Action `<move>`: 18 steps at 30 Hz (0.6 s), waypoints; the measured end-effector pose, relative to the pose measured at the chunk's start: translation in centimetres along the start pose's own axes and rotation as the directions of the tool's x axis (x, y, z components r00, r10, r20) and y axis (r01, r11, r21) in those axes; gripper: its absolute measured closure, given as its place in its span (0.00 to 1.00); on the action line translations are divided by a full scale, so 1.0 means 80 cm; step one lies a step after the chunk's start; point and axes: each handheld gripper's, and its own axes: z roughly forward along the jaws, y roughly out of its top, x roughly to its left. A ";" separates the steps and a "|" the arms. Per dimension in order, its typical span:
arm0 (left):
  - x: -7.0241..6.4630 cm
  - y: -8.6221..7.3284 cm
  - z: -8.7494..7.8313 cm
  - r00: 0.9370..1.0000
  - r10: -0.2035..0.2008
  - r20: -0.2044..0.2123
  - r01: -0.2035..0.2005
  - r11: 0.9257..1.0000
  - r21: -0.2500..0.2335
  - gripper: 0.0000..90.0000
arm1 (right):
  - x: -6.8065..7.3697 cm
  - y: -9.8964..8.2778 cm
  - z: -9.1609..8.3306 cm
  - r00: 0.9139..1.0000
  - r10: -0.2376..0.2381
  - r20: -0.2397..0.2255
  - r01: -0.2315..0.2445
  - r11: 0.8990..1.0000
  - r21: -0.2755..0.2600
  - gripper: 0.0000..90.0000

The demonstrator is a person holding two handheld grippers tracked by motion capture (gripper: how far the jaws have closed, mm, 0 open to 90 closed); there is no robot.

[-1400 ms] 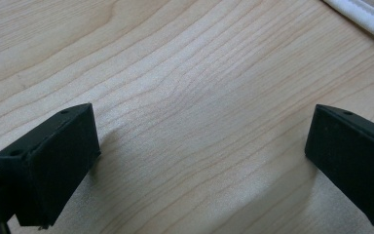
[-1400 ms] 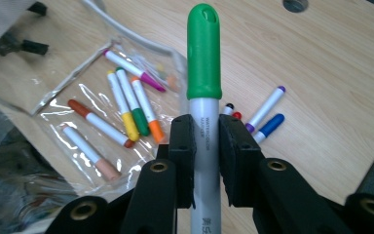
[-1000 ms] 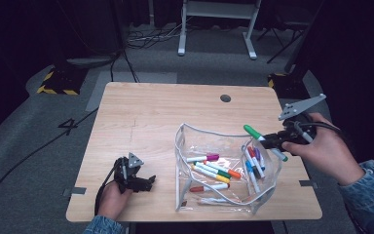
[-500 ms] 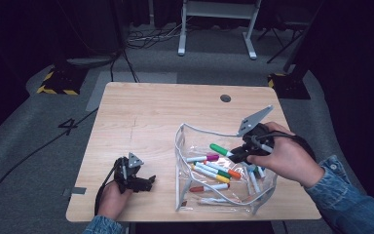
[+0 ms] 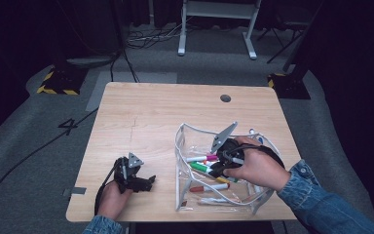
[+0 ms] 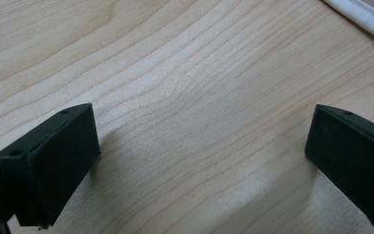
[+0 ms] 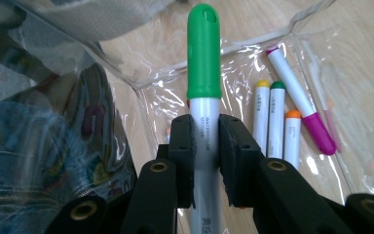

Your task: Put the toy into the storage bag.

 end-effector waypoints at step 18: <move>0.000 0.000 0.000 1.000 0.000 0.003 0.000 1.000 0.001 0.00 | 0.003 -0.018 0.052 0.995 -0.073 -0.071 0.084 0.980 0.179 0.86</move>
